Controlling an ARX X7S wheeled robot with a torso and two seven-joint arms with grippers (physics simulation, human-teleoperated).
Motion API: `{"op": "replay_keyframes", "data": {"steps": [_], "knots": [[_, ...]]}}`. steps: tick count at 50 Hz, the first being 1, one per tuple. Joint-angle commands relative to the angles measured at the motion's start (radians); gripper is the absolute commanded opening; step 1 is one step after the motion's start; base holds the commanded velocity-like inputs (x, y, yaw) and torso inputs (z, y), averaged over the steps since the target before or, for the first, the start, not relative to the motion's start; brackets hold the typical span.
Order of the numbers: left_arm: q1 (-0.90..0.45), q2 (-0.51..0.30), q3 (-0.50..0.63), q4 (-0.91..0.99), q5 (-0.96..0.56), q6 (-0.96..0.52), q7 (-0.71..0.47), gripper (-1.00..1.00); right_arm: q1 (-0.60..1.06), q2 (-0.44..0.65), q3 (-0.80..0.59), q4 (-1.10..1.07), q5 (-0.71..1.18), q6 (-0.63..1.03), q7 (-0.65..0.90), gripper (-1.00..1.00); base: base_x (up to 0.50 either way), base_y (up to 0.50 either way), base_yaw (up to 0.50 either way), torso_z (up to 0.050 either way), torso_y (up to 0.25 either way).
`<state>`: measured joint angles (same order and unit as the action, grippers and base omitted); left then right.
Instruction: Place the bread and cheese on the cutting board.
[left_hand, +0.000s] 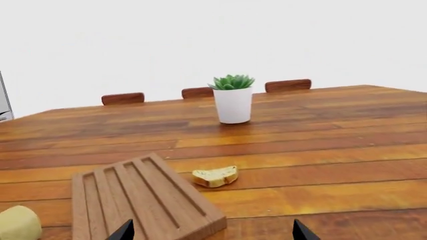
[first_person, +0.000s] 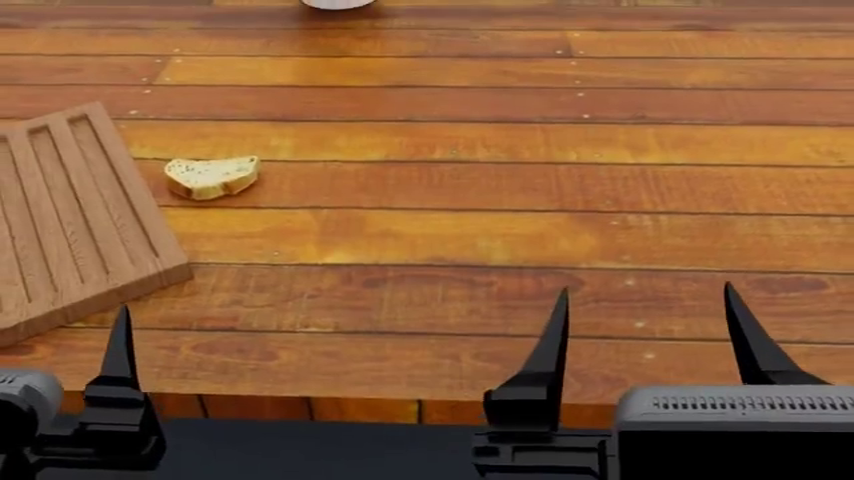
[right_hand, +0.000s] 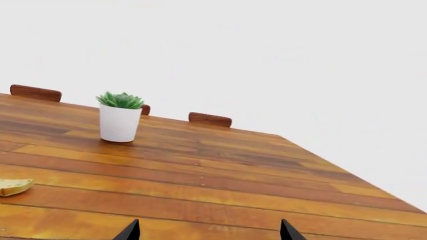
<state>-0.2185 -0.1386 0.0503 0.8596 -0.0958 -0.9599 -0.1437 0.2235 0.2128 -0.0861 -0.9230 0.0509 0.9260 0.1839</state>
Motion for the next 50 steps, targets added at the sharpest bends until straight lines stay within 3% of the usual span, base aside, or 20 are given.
{"op": "replay_keyframes", "data": {"steps": [1, 21, 26, 29, 50], "knots": [[0.007, 0.019, -0.052, 0.017, -0.021, -0.024, 0.038, 1.00, -0.001, -0.011, 0.036, -0.017, -0.016, 0.036, -0.013, 1.00, 0.00, 0.00, 0.00, 0.050, 0.000], [0.016, 0.002, -0.057, 0.000, -0.038, -0.010, 0.024, 1.00, -0.042, 0.017, 0.029, -0.004, -0.014, -0.024, -0.013, 1.00, 0.00, 0.00, 0.00, 0.050, 0.000], [0.008, -0.002, -0.064, 0.001, -0.042, -0.027, 0.018, 1.00, -0.038, 0.055, -0.012, -0.013, -0.044, -0.047, -0.007, 1.00, 0.00, 0.00, 0.00, 0.002, 0.000], [-0.001, 0.009, -0.089, 0.010, -0.058, -0.049, 0.015, 1.00, -0.047, 0.028, 0.042, -0.021, -0.015, -0.082, -0.005, 1.00, 0.17, 0.50, 0.00, 0.000, 0.000], [-0.010, -0.011, -0.095, 0.031, -0.070, -0.077, -0.006, 1.00, -0.044, 0.023, 0.047, -0.030, 0.008, -0.064, 0.001, 1.00, 0.21, 0.50, 0.00, 0.000, 0.000]]}}
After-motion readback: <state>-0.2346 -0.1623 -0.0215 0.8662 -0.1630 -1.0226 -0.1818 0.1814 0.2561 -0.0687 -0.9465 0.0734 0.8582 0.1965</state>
